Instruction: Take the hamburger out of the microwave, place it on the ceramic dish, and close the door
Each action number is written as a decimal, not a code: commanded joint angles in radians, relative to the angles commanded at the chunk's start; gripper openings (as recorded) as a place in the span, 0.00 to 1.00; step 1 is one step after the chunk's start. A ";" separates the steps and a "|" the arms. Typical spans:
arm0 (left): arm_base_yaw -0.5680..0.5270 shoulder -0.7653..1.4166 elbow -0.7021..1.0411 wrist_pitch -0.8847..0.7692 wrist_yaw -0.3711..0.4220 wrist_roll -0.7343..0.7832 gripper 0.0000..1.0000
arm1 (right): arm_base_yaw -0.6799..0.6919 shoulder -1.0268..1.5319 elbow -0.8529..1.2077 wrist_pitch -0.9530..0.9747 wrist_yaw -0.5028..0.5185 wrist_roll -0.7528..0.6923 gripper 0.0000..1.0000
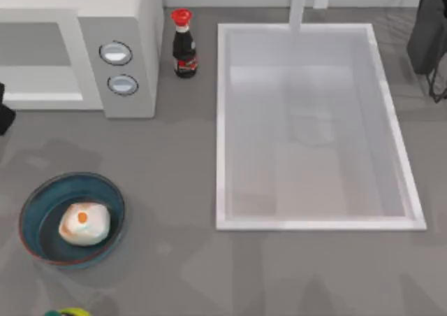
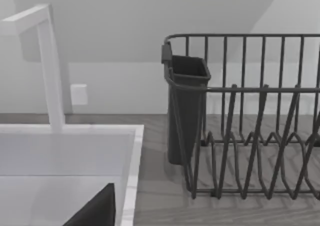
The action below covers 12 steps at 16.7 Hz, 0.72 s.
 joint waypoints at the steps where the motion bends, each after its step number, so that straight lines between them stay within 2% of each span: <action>1: 0.032 -0.123 -0.058 0.059 0.057 0.140 1.00 | 0.000 0.000 0.000 0.000 0.000 0.000 1.00; 4: 0.115 -0.474 -0.235 0.217 0.231 0.531 1.00 | 0.000 0.000 0.000 0.000 0.000 0.000 1.00; 7: 0.174 -0.768 -0.403 0.340 0.399 0.837 1.00 | 0.000 0.000 0.000 0.000 0.000 0.000 1.00; 10: 0.210 -0.973 -0.543 0.424 0.539 1.048 1.00 | 0.000 0.000 0.000 0.000 0.000 0.000 1.00; 12: 0.223 -1.059 -0.609 0.458 0.606 1.136 1.00 | 0.000 0.000 0.000 0.000 0.000 0.000 1.00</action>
